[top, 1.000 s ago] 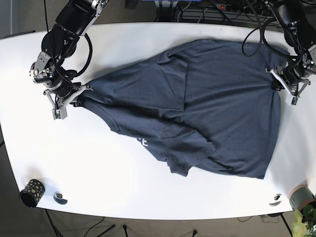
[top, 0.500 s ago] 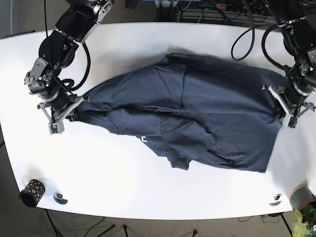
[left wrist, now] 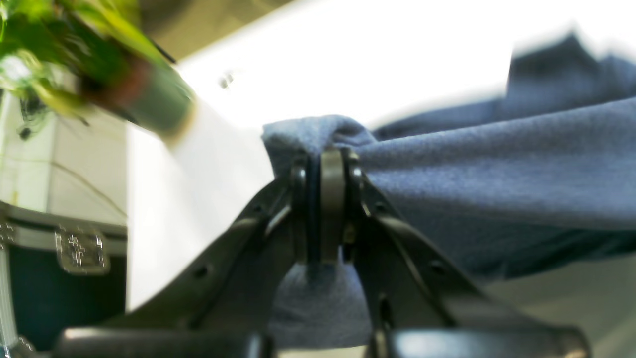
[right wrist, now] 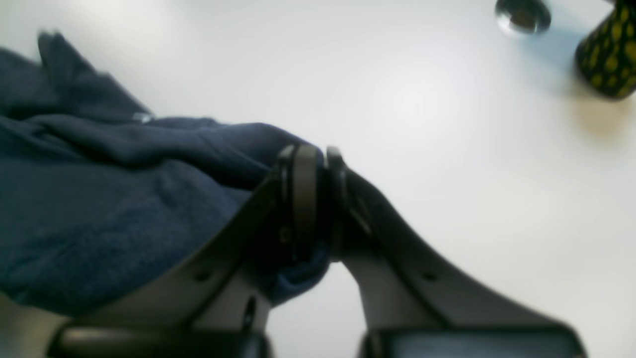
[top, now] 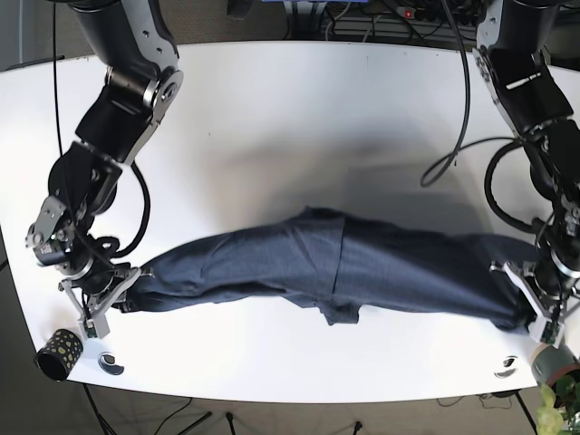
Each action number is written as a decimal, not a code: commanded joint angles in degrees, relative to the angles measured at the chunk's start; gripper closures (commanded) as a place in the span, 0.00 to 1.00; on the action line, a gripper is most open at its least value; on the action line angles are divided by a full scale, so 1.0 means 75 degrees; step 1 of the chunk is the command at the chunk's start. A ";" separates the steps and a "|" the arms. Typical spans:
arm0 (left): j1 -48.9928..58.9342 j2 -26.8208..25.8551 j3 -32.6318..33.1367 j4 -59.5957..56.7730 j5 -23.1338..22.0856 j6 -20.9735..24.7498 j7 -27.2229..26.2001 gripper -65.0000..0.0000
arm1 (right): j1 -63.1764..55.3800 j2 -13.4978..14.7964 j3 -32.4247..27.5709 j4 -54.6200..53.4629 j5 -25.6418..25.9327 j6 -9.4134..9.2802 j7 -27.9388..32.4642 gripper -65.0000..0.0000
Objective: Fold the T-shirt properly
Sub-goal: 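Lift the blue shirt by its corners and fling it flat across the table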
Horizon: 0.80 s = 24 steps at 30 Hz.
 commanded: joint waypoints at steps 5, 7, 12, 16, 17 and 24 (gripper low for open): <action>-0.1917 -0.0150 -0.0019 -0.0949 -0.0032 0.0084 -0.0143 0.99 | 0.2044 0.0509 -0.0252 -0.1114 0.0124 -0.0004 0.0232 1.00; -0.2585 -0.0209 -0.0019 -0.1477 -0.0032 0.0084 -0.0131 0.99 | 0.2701 0.0697 -0.0498 -0.1524 0.0124 -0.0004 0.0244 1.00; -0.4249 -0.0513 -0.0031 -0.2731 -0.0044 0.0084 -0.0166 0.99 | 0.4201 0.0849 -0.0639 -0.2239 0.0182 -0.0004 0.0244 1.00; -0.5363 -0.0525 -0.0054 -0.3106 -0.0044 0.0084 -0.0154 0.99 | 0.5151 0.0849 -0.0650 -0.2344 0.0194 -0.0004 0.0232 1.00; -0.5562 -0.0525 -0.0066 -0.3130 -0.0044 0.0084 -0.0154 0.99 | 0.5315 0.0849 -0.0650 -0.2344 0.0194 -0.0004 0.0232 1.00; -0.5023 -0.0525 -0.0031 -0.3094 -0.0079 0.0084 0.0033 0.99 | 0.5010 0.0849 -0.0603 -0.2297 0.0206 -0.0004 -0.0072 1.00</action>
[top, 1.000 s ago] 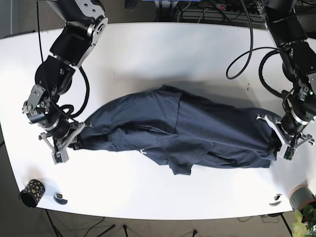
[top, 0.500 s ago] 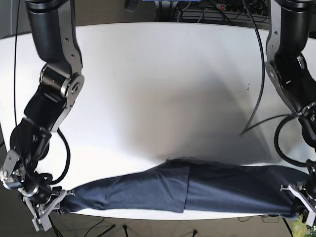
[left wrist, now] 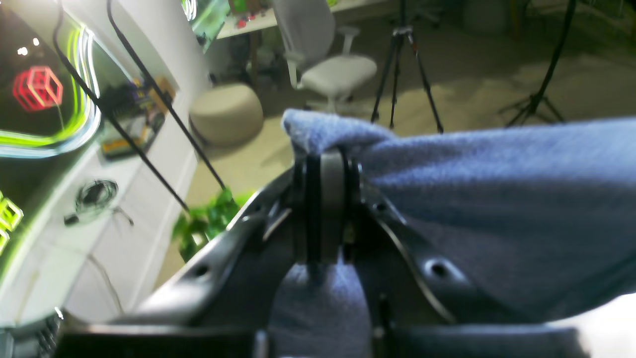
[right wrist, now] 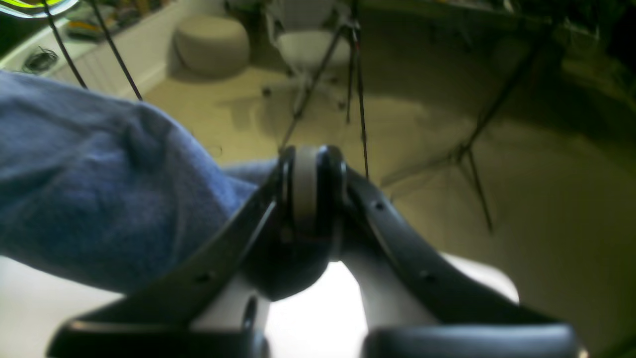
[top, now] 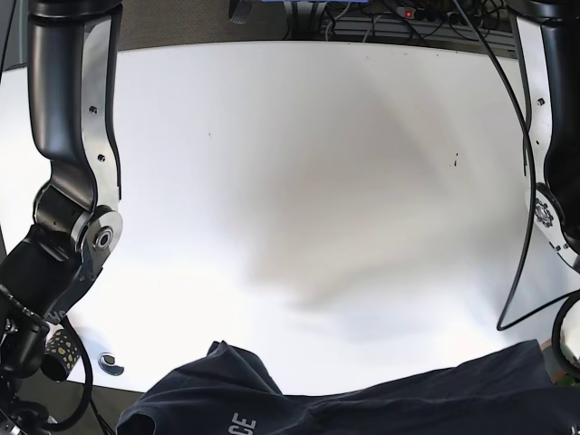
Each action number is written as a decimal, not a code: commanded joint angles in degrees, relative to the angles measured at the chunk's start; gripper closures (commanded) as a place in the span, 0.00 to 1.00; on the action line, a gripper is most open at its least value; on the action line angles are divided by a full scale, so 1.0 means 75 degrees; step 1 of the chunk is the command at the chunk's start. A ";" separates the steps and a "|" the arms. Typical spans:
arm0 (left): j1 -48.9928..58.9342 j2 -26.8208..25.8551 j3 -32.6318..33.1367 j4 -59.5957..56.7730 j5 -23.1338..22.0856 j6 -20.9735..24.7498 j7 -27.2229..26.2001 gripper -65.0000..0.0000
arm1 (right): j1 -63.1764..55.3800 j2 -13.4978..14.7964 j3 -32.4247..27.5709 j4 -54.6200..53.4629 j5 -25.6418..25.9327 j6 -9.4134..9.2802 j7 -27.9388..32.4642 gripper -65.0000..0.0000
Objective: Fold the T-shirt properly
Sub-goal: 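Lift the blue shirt by its corners and fling it flat across the table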
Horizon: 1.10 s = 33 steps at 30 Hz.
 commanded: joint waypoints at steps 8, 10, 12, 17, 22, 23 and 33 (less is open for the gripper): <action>0.1921 -0.0024 -0.0678 0.0079 -0.0085 -0.0041 0.1041 0.99 | -0.2127 0.0054 0.0270 0.1472 0.0095 -0.0010 -0.0185 1.00; 0.2566 0.0000 -0.1065 0.0208 -0.0273 -0.0041 0.1111 0.99 | -0.2772 -0.0029 0.0680 0.1848 0.0095 -0.0010 -0.0466 1.00; 0.3210 0.0000 -0.1382 0.0513 -0.0624 -0.0041 0.1322 0.99 | -0.3253 -0.0169 0.0961 0.2187 0.0095 -0.0010 -0.0759 1.00; 0.4898 0.0000 -0.1757 0.1451 -0.1304 -0.0018 0.1686 0.99 | -0.4542 -0.0368 0.1219 0.3149 0.0119 -0.0010 -0.1181 1.00; 0.6445 0.0023 -0.1745 0.2224 -0.1468 -0.0018 0.1733 0.99 | -0.5890 -0.0615 0.1407 0.3817 0.0763 -0.0010 -0.1228 1.00; 0.6668 0.0070 -0.1745 0.2271 -0.1468 -0.0018 0.1733 0.99 | -0.6089 -0.0626 0.1442 0.3887 0.0857 -0.0010 -0.1228 1.00; 0.8567 0.0140 -0.2073 0.2646 -0.1468 -0.0440 0.1721 0.99 | -0.7859 -0.0861 0.2075 0.4180 0.1045 -0.0010 -0.1228 1.00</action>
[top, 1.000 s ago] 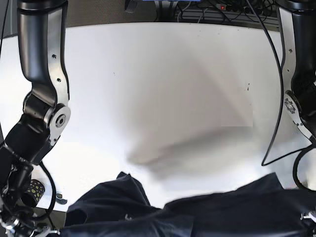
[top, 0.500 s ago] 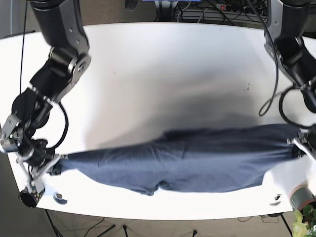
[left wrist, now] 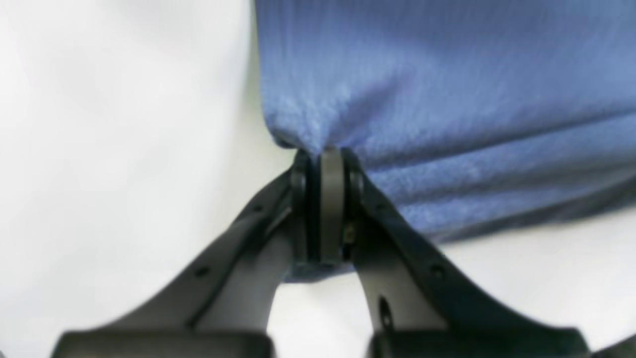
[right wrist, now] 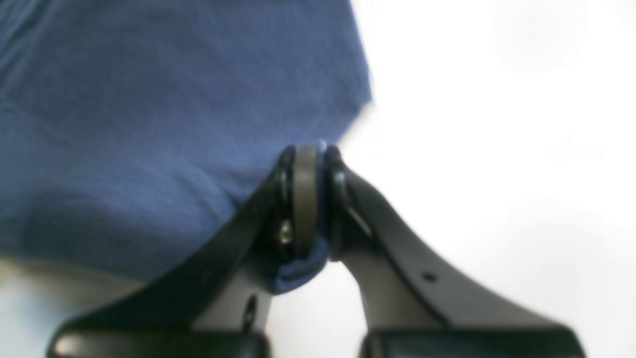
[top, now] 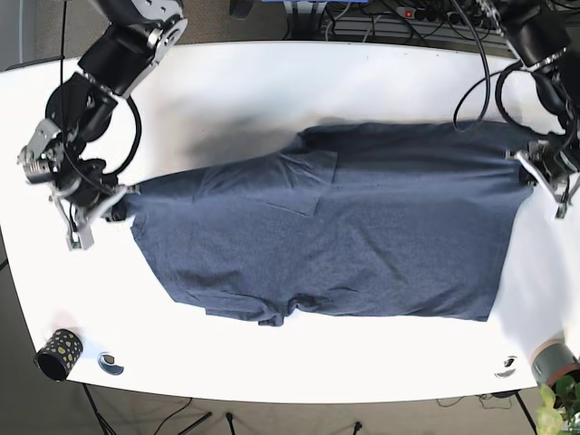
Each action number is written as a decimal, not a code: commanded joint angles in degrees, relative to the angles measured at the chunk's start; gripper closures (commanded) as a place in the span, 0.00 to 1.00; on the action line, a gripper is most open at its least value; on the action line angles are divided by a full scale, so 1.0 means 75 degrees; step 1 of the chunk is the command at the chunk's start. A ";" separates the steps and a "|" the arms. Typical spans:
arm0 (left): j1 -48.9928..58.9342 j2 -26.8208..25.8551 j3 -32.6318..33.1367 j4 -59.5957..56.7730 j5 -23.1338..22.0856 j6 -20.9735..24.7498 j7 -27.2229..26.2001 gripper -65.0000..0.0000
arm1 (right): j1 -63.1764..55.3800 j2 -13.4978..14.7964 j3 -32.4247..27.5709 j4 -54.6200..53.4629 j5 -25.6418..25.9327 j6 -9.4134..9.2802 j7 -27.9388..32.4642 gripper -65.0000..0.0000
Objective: Fold the T-shirt properly
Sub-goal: 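Lift the blue shirt by its corners and fling it flat across the table, then release the shirt and move both grippers to its side edges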
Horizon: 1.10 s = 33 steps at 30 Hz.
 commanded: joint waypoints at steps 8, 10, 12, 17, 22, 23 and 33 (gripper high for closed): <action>0.0905 -0.0209 -0.0074 0.0166 0.0085 -0.0429 -0.0171 0.99 | -0.0967 -0.0033 0.0436 0.0176 0.0019 0.0002 0.0150 1.00; 0.1045 -0.0221 -0.0074 0.0166 0.0085 -0.0441 -0.0171 0.99 | -0.1119 -0.0033 0.0447 0.0176 0.0019 0.0002 0.0150 1.00; 0.1209 -0.0315 -0.0074 0.0166 0.0085 -0.0476 -0.0171 0.99 | -0.1248 -0.0045 0.0494 0.0176 0.0019 0.0002 0.0150 1.00; 0.1467 -0.0350 -0.0074 0.0166 0.0097 -0.0465 -0.0159 0.91 | -0.1483 -0.0045 0.0529 0.0188 0.0019 0.0002 0.0150 0.82; 0.1491 -0.0362 -0.0051 0.0166 0.0425 -0.0406 -0.0171 0.56 | -0.1565 -0.0069 0.0904 0.0188 0.0230 0.0002 0.0186 0.57; 0.1467 -0.0350 -0.0051 0.0155 0.0554 -0.0406 -0.0194 0.53 | -0.1565 -0.0080 0.0916 0.0188 0.0300 0.0002 0.0209 0.53; -0.0209 -0.0315 0.0688 0.0143 0.0929 -0.0418 -0.0487 0.44 | -0.0686 0.0060 0.0600 -0.0058 0.0206 0.0002 0.0537 0.31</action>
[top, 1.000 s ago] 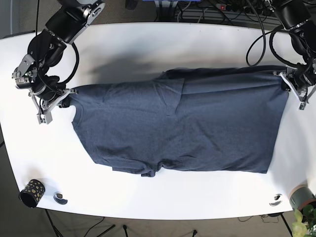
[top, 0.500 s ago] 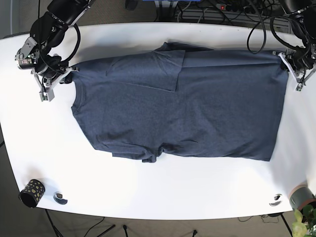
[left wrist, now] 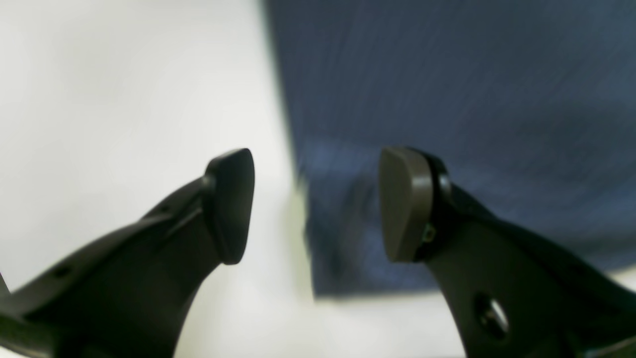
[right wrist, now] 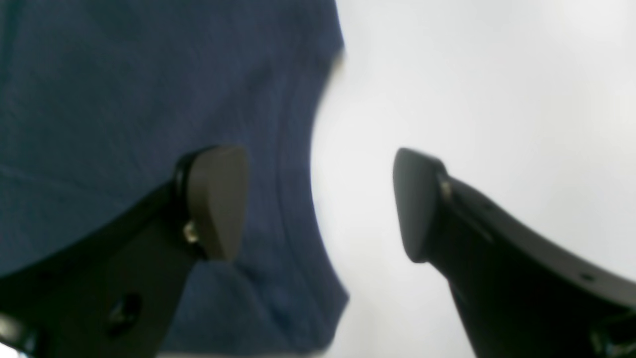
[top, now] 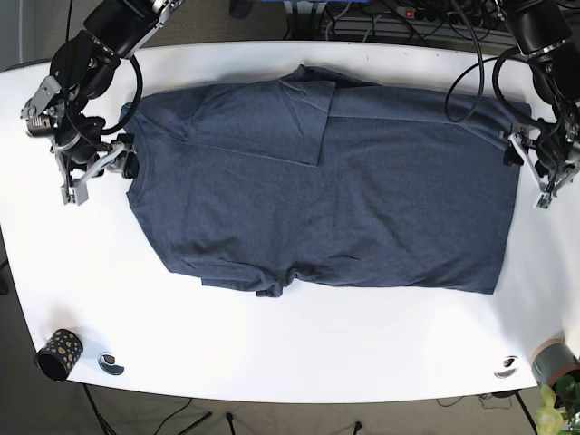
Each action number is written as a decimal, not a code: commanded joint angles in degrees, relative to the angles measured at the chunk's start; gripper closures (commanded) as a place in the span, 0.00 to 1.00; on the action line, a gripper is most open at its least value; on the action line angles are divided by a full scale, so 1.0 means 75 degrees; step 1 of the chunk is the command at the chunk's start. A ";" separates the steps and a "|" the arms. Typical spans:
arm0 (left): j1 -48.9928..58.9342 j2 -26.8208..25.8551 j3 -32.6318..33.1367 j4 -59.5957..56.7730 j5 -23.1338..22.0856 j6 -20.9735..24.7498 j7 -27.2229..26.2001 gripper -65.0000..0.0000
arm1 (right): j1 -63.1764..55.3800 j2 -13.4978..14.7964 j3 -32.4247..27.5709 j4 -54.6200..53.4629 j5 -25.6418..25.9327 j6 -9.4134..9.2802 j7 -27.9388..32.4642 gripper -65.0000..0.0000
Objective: Fold the T-shirt properly
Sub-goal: 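Release the shirt and move both grippers to its side edges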
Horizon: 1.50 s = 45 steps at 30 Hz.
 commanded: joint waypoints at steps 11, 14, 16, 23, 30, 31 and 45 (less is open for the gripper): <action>-0.1513 0.0124 0.0284 0.0137 0.0052 0.0002 -0.0024 0.44 | 0.2123 0.0587 -0.0343 -0.2467 -0.1735 0.0010 0.1392 0.31; -0.1700 0.0241 0.0237 0.0126 0.0076 0.0014 -0.0036 0.44 | 0.2545 0.0845 -0.0343 -0.3440 -0.1852 0.0010 0.1838 0.31; -0.1841 0.0264 0.0202 0.0114 0.0076 0.0014 -0.0047 0.44 | 0.2838 0.1126 -0.0343 -0.4401 -0.1852 0.0010 0.2295 0.31; -0.2017 0.0546 0.0202 0.0079 0.0076 0.0154 -0.0082 0.44 | 0.3400 0.1630 -0.0355 -0.6570 -0.1852 0.0010 0.3326 0.31; -0.1958 0.0593 0.0530 -0.0132 0.0087 0.1479 -0.1255 0.43 | 0.3400 0.1267 -0.0800 -0.6558 -0.1817 0.0010 0.3150 0.32; -0.2005 0.0581 0.0601 -0.0308 0.0087 0.1702 -0.1383 0.43 | 0.3389 0.1244 -0.0882 -0.6476 -0.1817 0.0010 0.3139 0.32; -0.3306 -0.0017 0.0648 -0.3989 0.0087 0.2921 -0.3118 0.43 | 0.2533 0.0247 -0.1000 -0.4695 -0.1852 0.0010 0.2459 0.36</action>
